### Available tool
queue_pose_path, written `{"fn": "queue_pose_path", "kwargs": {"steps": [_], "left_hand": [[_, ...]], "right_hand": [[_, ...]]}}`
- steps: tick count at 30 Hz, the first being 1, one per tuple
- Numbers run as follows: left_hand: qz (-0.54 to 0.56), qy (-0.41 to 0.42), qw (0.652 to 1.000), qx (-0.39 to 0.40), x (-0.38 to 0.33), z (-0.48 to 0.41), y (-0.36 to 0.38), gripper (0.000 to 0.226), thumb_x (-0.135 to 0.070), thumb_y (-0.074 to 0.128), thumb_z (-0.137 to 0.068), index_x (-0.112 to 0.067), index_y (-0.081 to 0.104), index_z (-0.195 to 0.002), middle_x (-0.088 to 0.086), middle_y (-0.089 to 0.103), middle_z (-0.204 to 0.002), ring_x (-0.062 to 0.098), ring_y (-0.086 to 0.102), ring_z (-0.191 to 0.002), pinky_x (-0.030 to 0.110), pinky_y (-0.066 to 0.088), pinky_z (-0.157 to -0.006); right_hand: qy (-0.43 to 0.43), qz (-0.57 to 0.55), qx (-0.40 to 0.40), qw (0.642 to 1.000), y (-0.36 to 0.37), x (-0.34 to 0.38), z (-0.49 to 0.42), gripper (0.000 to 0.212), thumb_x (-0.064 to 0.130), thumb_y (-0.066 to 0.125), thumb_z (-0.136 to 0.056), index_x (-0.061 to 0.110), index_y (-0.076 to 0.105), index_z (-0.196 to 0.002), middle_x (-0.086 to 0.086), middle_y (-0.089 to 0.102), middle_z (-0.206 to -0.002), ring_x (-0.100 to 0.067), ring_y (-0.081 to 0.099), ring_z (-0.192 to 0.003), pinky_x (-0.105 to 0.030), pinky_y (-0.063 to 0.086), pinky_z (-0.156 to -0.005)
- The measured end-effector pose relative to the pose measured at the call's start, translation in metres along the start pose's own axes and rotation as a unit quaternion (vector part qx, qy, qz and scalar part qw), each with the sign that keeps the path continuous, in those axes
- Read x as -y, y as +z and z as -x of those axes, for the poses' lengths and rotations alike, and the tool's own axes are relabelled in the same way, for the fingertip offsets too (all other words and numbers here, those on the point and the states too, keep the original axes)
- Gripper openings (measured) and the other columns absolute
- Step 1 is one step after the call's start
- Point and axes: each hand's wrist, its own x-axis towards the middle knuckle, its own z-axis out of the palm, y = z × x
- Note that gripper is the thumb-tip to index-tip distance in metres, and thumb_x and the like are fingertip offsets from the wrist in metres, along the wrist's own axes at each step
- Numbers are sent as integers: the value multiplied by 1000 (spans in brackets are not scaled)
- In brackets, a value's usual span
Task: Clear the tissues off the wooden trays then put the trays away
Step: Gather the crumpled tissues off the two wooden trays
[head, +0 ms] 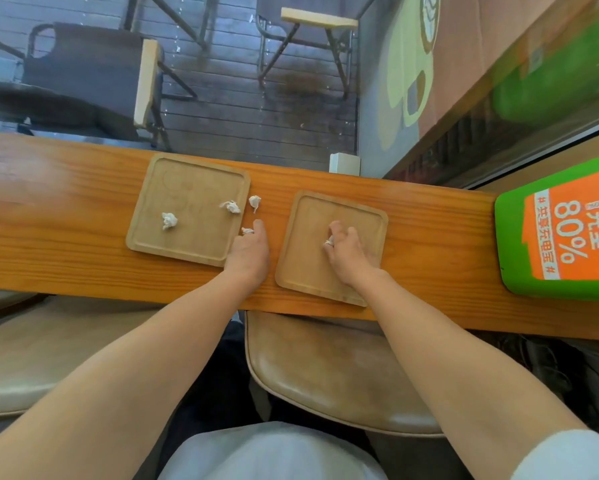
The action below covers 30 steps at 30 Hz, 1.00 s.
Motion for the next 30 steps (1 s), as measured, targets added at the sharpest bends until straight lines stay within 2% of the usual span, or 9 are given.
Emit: {"fn": "queue_pose_path", "kwargs": {"steps": [3,6,10,14,18,21,23,26,30], "left_hand": [[-13,5,1000,14,0,4,-1,18,4,44,-94,-5,43,-110,20,63,-98,35,61,-88,44,54,-70],[-18,22,999,31,3,10,-3,16,4,45,-94,-6,45,-107,17,61,-94,32,60,-83,42,54,-68],[-9,33,998,48,3,19,-11,14,2,47,-96,-6,46,-108,17,56,-100,33,57,-90,43,52,-75],[22,36,997,69,5,27,-19,7,-6,50,-98,-5,49,-104,15,57,-102,31,59,-94,39,50,-77],[36,43,997,57,6,38,-34,18,-27,59,-95,-11,50,-96,8,59,-91,25,58,-79,35,47,-66],[29,33,998,47,5,44,-47,12,-22,50,-97,-13,45,-91,9,59,-86,25,57,-73,38,48,-61],[40,30,997,57,5,45,-55,5,-17,46,-96,-13,44,-95,10,58,-86,26,57,-73,38,48,-61],[36,26,996,72,9,46,-68,11,-13,45,-96,-11,52,-104,12,58,-99,28,58,-83,39,52,-71],[16,20,997,73,18,41,-81,23,-5,47,-92,-10,61,-110,13,58,-113,30,58,-97,39,51,-83]], "right_hand": [[10,9,14,1000,2,4,8,24,35,35,-99,22,41,-118,-7,47,-108,-29,50,-95,-42,46,-75],[3,-1,37,999,-1,7,16,15,29,33,-99,18,43,-104,-9,54,-100,-28,53,-85,-45,51,-73],[2,-35,66,997,-11,11,25,14,24,32,-99,15,42,-97,-8,54,-86,-25,52,-73,-38,45,-62],[24,-38,79,996,-22,20,32,19,25,33,-100,11,46,-95,-10,53,-94,-27,53,-79,-36,42,-65],[19,-28,82,996,-33,29,36,17,24,35,-98,12,46,-95,-10,54,-98,-27,52,-80,-34,39,-65],[9,-31,79,996,-43,38,35,20,27,34,-99,12,47,-98,-10,53,-98,-28,53,-83,-35,41,-68],[5,-27,79,997,-50,46,33,26,28,34,-99,9,50,-105,-12,53,-103,-29,53,-87,-36,43,-73],[-5,-16,78,997,-57,57,31,31,27,34,-99,5,53,-110,-14,55,-105,-30,53,-88,-36,44,-75],[-25,-1,74,997,-63,71,25,20,24,37,-99,10,51,-96,-10,55,-99,-22,51,-76,-33,42,-68]]}}
